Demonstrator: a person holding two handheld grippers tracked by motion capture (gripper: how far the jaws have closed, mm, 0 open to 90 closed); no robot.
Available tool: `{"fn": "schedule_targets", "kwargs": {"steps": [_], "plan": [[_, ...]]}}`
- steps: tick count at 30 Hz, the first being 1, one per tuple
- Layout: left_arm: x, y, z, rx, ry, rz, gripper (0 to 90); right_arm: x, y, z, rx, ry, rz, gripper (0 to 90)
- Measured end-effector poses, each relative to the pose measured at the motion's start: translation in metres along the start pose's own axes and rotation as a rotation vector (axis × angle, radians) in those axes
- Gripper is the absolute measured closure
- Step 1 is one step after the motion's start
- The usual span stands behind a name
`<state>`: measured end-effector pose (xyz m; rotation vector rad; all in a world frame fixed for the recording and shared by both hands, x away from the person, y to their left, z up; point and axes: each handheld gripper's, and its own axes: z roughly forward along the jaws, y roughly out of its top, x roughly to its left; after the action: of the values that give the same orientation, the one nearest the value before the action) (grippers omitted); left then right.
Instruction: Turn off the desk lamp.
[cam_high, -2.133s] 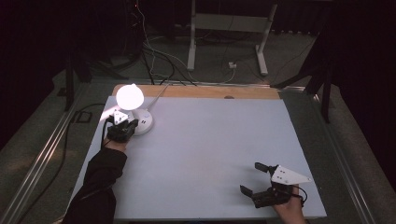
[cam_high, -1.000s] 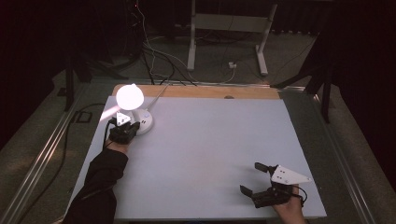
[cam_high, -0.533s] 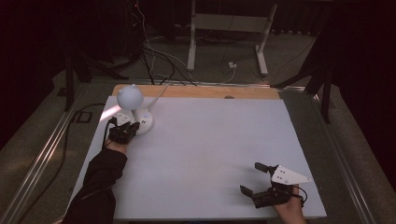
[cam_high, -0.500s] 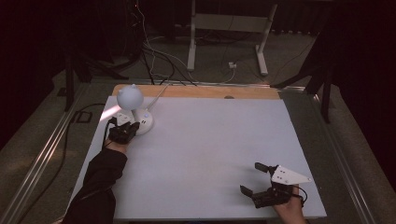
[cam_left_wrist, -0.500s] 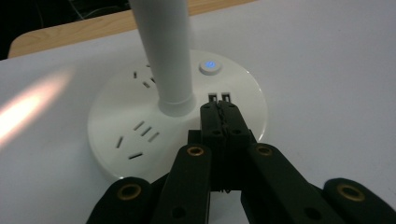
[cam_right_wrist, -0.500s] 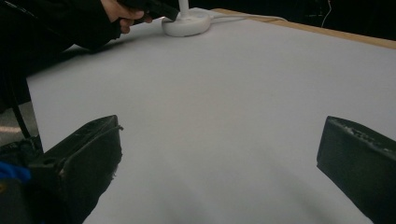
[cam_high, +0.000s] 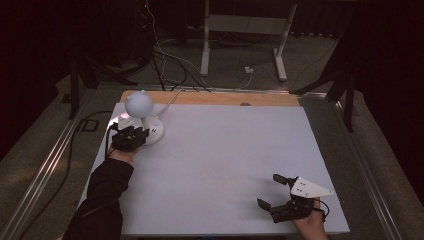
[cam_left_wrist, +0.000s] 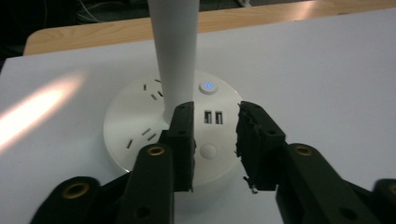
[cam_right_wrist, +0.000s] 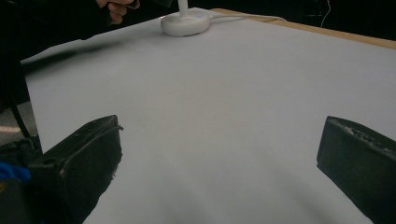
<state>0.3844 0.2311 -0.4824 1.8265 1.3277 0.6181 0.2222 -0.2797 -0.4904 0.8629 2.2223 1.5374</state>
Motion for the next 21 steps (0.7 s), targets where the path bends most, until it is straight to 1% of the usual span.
{"fn": "schedule_targets", "kwargs": {"steps": [1,4,7,9,10,11,13,15,16,17,20,21], "plan": [[-0.001,0.000,0.000,0.009,0.000,0.003,59.8,0.000,0.000,0.000,0.000,0.000,0.000,0.0],[-0.003,-0.001,-0.001,0.021,-0.018,-0.008,48.5,0.000,0.000,0.000,0.000,0.000,0.000,0.0],[-0.004,-0.001,-0.002,0.029,-0.036,-0.017,40.2,0.000,0.000,0.000,0.001,0.000,0.000,0.0],[-0.004,-0.001,-0.003,0.041,-0.063,-0.028,34.7,0.000,0.000,0.000,0.002,0.000,-0.002,0.0],[-0.005,-0.001,-0.003,0.043,-0.058,-0.029,32.2,0.000,0.000,0.000,0.002,-0.001,-0.002,0.0],[-0.006,-0.001,-0.004,0.042,-0.056,-0.031,27.4,0.000,0.000,0.000,0.003,-0.001,-0.002,0.0],[-0.006,0.000,-0.006,0.043,-0.054,-0.040,23.6,0.000,0.000,0.000,0.002,-0.001,-0.002,0.0],[-0.005,0.001,-0.009,0.053,-0.076,-0.042,17.7,0.000,0.000,0.000,0.002,-0.002,-0.003,0.0],[-0.006,0.001,-0.010,0.058,-0.080,-0.045,13.8,0.000,0.000,0.000,0.002,-0.001,-0.004,0.0],[-0.006,0.001,-0.012,0.060,-0.087,-0.045,12.7,0.000,0.000,0.000,0.001,-0.001,-0.004,0.0],[-0.008,0.001,-0.016,0.085,-0.118,-0.039,2.1,0.000,0.000,0.000,0.001,0.001,-0.004,0.0],[-0.009,0.000,-0.018,0.088,-0.110,-0.032,2.0,0.000,0.000,0.000,0.001,0.002,-0.003,0.0]]}}
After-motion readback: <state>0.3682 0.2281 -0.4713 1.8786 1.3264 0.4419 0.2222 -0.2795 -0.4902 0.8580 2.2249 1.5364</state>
